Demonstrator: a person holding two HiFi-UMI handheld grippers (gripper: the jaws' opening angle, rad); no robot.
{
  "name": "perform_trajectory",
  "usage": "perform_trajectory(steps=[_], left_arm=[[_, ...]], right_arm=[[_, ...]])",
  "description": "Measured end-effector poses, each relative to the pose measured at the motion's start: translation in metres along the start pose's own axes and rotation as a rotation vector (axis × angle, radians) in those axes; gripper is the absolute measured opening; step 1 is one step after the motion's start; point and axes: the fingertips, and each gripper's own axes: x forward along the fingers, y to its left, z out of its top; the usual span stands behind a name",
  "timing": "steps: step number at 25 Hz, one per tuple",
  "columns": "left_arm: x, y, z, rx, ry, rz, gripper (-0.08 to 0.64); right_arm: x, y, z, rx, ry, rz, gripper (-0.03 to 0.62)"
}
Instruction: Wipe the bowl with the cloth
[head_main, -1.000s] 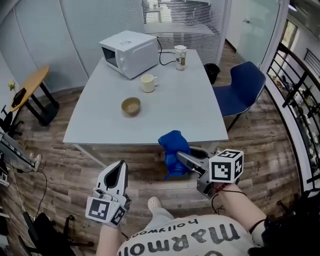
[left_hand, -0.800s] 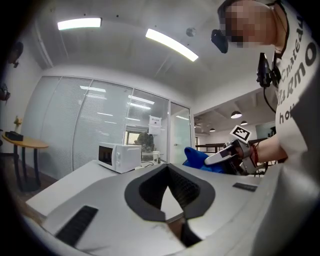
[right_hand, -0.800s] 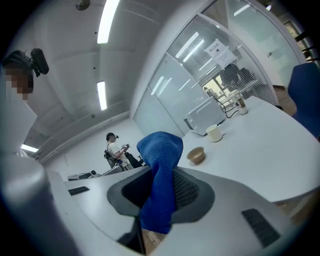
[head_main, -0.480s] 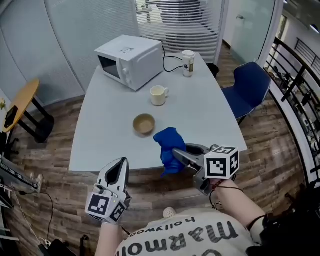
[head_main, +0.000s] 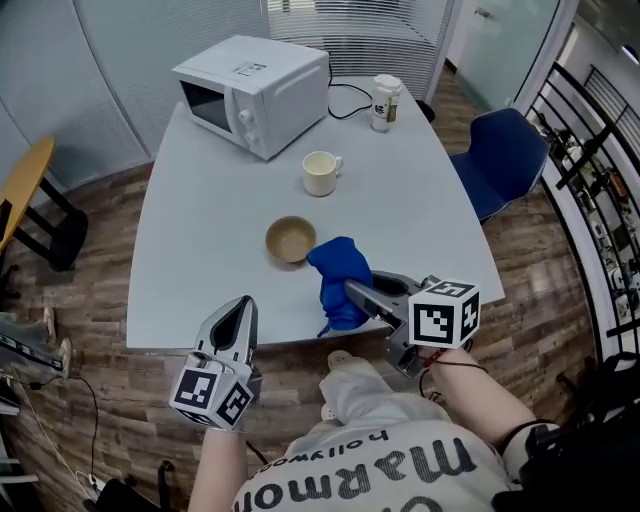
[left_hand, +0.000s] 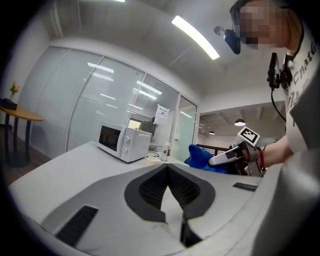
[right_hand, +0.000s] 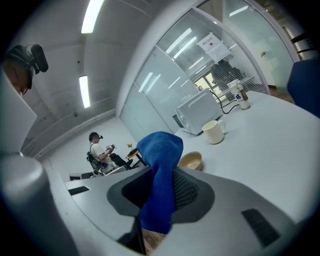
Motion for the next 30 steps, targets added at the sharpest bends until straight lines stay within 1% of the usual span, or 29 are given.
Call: perform_trajectory(steps=[2, 6, 10, 11, 13, 16, 17, 18, 20, 22, 24, 26, 29, 30], left_arm=[[0.009, 0.01, -0.009, -0.027, 0.02, 0.017, 0.002], [0.03, 0.031, -0.022, -0.06, 0.06, 0.047, 0.0], [0.059, 0.047, -0.028, -0.075, 0.098, 0.061, 0.0], [0.067, 0.052, -0.03, -0.077, 0.112, 0.07, 0.017], [0.084, 0.063, -0.036, -0.096, 0.147, 0.098, 0.02], [0.105, 0.083, -0.052, -0.151, 0.214, 0.169, 0.021], [0.111, 0.089, -0.057, -0.173, 0.232, 0.191, 0.032], [0.117, 0.093, -0.062, -0.199, 0.246, 0.207, 0.061], [0.129, 0.096, -0.071, -0.265, 0.265, 0.222, 0.162], [0.138, 0.098, -0.082, -0.336, 0.292, 0.236, 0.181], [0.145, 0.099, -0.097, -0.389, 0.347, 0.245, 0.183], [0.152, 0.099, -0.11, -0.424, 0.4, 0.255, 0.183], [0.16, 0.097, -0.123, -0.466, 0.443, 0.279, 0.184], [0.161, 0.097, -0.124, -0.473, 0.449, 0.29, 0.17]], right_arm=[[0.012, -0.012, 0.002, 0.008, 0.021, -0.007, 0.101], [0.04, -0.032, 0.011, 0.004, 0.061, 0.005, 0.101], [0.063, -0.053, 0.029, -0.007, 0.089, 0.021, 0.101], [0.069, -0.057, 0.034, -0.011, 0.098, 0.03, 0.101], [0.079, -0.067, 0.044, -0.025, 0.115, 0.042, 0.101], [0.092, -0.08, 0.06, -0.033, 0.13, 0.071, 0.101], [0.096, -0.085, 0.065, -0.032, 0.135, 0.085, 0.101], [0.099, -0.089, 0.069, -0.031, 0.139, 0.097, 0.101], [0.106, -0.1, 0.077, -0.031, 0.144, 0.113, 0.101], [0.111, -0.111, 0.082, -0.021, 0.145, 0.125, 0.101], [0.115, -0.12, 0.085, 0.004, 0.145, 0.139, 0.101], [0.117, -0.126, 0.084, 0.026, 0.15, 0.152, 0.101], [0.117, -0.131, 0.079, 0.026, 0.172, 0.17, 0.101], [0.117, -0.132, 0.077, 0.023, 0.178, 0.174, 0.101]])
